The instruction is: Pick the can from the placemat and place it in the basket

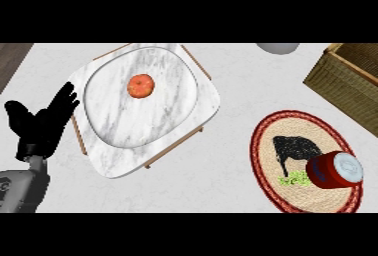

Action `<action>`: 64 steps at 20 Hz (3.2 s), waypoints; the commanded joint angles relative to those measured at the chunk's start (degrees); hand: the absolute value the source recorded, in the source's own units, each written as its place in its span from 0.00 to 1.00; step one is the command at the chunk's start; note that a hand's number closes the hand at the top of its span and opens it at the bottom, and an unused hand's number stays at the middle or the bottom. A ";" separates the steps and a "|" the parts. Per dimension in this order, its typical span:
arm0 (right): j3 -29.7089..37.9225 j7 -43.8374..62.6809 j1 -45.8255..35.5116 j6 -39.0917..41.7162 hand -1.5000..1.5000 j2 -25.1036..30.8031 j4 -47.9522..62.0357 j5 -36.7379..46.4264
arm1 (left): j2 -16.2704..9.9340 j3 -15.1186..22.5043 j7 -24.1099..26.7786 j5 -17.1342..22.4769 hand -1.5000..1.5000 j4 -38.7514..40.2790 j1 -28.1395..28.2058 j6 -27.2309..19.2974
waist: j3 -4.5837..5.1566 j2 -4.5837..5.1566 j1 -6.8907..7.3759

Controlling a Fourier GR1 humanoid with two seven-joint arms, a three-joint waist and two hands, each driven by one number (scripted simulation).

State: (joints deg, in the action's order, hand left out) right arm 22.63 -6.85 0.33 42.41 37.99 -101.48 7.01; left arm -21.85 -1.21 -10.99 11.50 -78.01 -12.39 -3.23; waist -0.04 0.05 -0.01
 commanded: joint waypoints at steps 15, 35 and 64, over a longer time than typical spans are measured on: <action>-11.05 -8.62 0.35 -6.54 0.00 -6.53 8.73 21.54 | 2.24 -3.90 2.86 -3.65 0.50 0.83 2.00 3.72 | 0.05 -0.08 -0.12; -8.84 -19.01 3.22 -5.59 0.00 -7.73 10.08 25.31 | 4.75 -6.26 -7.34 -5.21 0.50 -2.60 -3.28 5.12 | 0.03 -0.11 -0.25; -14.87 18.25 -11.81 -21.27 1.00 -33.89 14.16 47.77 | 6.34 -7.33 -3.20 -8.08 0.50 -1.76 -2.22 6.90 | 0.47 0.38 2.86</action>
State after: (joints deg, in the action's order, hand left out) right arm 6.03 -3.84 -6.88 24.64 13.25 -88.11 52.49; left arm -15.53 -8.83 -14.03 3.51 -79.68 -14.08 3.53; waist 0.73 -0.14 1.39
